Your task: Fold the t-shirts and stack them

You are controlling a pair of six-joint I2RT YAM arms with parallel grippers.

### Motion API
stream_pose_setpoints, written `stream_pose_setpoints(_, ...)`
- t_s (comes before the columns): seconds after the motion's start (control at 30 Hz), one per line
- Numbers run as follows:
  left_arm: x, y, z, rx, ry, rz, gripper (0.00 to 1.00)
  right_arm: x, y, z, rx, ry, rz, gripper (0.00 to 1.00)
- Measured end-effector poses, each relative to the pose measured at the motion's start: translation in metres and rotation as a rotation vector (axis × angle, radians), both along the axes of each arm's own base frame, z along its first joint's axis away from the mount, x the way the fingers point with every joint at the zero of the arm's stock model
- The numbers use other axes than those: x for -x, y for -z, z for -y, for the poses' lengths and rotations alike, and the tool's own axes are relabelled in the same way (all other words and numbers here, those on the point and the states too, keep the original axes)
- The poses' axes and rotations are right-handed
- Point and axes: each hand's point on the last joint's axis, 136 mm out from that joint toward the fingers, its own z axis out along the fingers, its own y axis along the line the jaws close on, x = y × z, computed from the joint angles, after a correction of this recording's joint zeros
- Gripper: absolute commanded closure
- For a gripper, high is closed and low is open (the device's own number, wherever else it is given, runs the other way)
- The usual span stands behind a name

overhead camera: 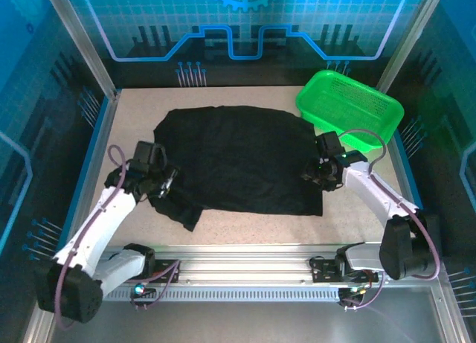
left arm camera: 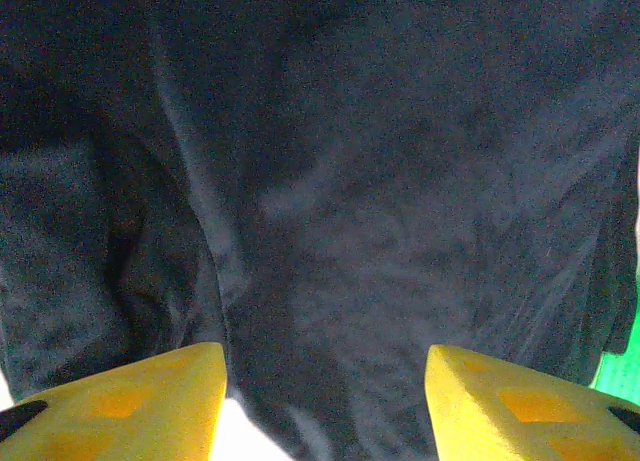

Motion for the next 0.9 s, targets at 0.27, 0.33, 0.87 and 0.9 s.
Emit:
stream_pose_setpoints(0.27,-0.021,0.039,-0.006,0.033,-0.004,-0.122,0.48,-0.115,-0.014,-0.025,0.047,-0.144,0.083,0.56)
stream_pose_setpoints(0.33,-0.028,0.037,-0.004,0.044,0.006,-0.107,0.48,-0.153,-0.009,-0.032,0.062,-0.162,0.106,0.55)
stream_pose_setpoints(0.87,0.010,0.050,-0.045,-0.028,-0.020,-0.239,0.45,-0.278,0.020,0.017,-0.014,-0.029,0.072,0.57)
stream_pose_setpoints(0.9,0.015,0.054,-0.048,-0.035,-0.026,-0.259,0.45,-0.278,0.019,0.014,-0.014,-0.041,0.074,0.56)
